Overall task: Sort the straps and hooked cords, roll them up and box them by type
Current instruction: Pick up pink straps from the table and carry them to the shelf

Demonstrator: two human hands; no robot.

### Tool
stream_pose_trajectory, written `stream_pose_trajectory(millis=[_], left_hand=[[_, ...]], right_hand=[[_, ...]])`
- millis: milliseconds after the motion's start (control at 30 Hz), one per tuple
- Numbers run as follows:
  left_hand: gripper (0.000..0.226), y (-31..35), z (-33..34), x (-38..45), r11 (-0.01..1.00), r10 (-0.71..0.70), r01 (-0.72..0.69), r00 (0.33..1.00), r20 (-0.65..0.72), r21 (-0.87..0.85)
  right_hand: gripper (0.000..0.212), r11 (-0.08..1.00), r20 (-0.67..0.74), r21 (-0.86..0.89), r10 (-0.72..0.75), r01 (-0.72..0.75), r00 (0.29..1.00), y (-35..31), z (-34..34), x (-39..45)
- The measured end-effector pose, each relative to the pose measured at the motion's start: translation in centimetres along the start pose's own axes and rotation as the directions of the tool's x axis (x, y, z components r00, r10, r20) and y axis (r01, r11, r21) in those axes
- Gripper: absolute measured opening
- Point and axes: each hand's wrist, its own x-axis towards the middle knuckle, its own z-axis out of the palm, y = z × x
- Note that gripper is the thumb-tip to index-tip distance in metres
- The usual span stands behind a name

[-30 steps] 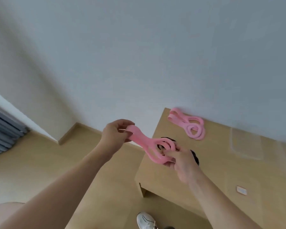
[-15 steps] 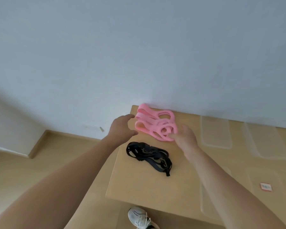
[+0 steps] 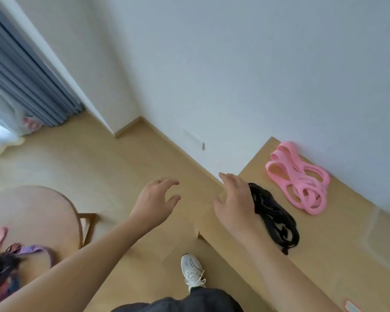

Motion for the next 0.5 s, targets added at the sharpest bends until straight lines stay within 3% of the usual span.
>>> stream_pose_trajectory(millis=[100,200,367,500], left_hand=[[0.038,-6.5,-3.0,-4.7,0.988,-0.151,0.153,0.985,-0.089,0.020],[0.042,-12.7,-5.2,-10.4,0.945,-0.323,0.328,0.928,-0.183,-0.006],[0.047,-21.0,-7.5,-22.0,0.822,-0.568,0.546,0.775,-0.277,-0.158],[0.048,-26.8,-7.9,-31.1,0.681,-0.732,0.658,0.603,-0.318,-0.321]], right_hand=[[0.060,0.989,0.112,-0.056,-0.131,0.138,0.985,-4.8,3.6,0.3],[0.064,0.971,0.277,-0.062,-0.208,0.233,0.938,-9.9,7.6,-0.5],[0.064,0.878,0.521,-0.041,-0.388,0.476,0.760,-18.6,15.0,-5.1],[0.064,0.780,0.661,0.005,-0.472,0.626,0.583,-24.9,21.6,-10.5]])
